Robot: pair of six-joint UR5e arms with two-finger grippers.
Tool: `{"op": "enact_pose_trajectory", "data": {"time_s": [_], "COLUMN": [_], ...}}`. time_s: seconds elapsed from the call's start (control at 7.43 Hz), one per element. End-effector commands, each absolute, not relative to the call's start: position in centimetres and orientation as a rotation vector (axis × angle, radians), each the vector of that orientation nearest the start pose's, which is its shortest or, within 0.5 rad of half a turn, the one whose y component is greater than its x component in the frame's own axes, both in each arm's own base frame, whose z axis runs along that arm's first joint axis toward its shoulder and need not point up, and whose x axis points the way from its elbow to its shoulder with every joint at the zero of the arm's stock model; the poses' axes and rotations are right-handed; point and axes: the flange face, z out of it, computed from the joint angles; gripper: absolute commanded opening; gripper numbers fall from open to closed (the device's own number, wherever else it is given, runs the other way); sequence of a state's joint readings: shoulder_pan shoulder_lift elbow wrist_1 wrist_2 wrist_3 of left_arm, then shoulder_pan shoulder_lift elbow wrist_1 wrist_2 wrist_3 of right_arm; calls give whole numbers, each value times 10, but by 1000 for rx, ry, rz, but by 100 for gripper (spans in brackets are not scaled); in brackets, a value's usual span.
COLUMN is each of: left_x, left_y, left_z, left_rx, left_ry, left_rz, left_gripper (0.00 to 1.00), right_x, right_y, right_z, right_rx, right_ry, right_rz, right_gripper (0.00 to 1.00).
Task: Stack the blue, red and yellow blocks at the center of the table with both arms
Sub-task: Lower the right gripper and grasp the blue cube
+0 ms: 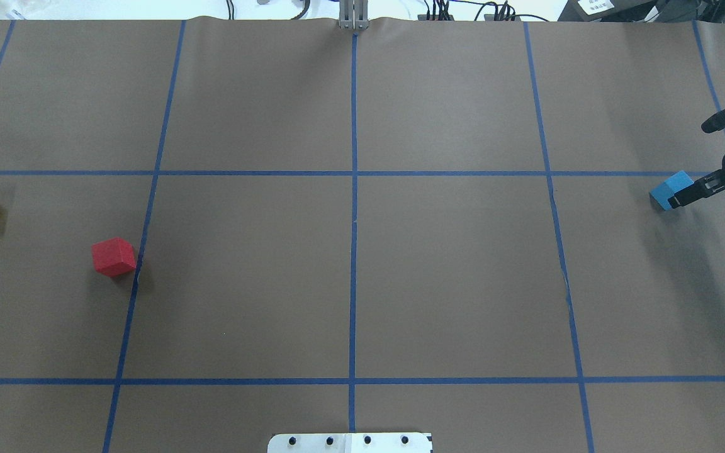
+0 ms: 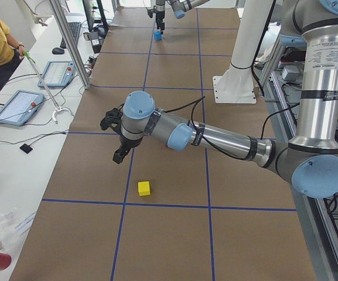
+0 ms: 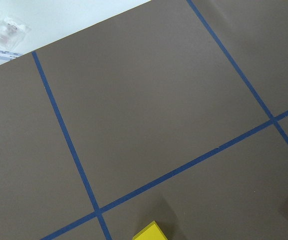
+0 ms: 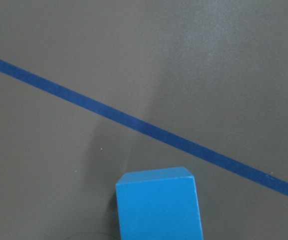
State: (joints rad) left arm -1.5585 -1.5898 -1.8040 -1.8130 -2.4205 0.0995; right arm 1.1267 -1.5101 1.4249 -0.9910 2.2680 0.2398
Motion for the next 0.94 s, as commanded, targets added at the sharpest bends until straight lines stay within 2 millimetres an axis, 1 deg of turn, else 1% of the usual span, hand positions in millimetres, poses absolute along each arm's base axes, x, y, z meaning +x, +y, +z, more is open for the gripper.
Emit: {"op": "enact_pose_trajectory", "data": {"time_s": [0.0,0.13,0.27,0.4,0.54,0.67,0.81], "left_x": [-52,-52,-52,-52,-52,-52,-52], "left_y": [-507,-507,-507,-507,-507,-507,-507], "left_z": [500,500,500,500,500,501,501], "left_rx": [501,501,501,501,501,502,504], "left_ry": [813,813,813,813,813,813,813], "left_rz": [313,313,313,313,313,314,314], "left_gripper": [100,100,100,100,100,100,100], "right_x": [-193,-199,-203,-204,-206,-211,-223], "right_y": [-514,-524,-532,-533,-541,-556,-576], "right_z": [648,641,637,632,615,594,562], "right_rx": [192,215,215,221,247,268,252], "right_ry": [-799,-774,-775,-782,-794,-800,-813], "right_rz": [-398,-401,-404,-410,-409,-405,-344], "right_gripper": [99,86,52,16,0,0,0]}}
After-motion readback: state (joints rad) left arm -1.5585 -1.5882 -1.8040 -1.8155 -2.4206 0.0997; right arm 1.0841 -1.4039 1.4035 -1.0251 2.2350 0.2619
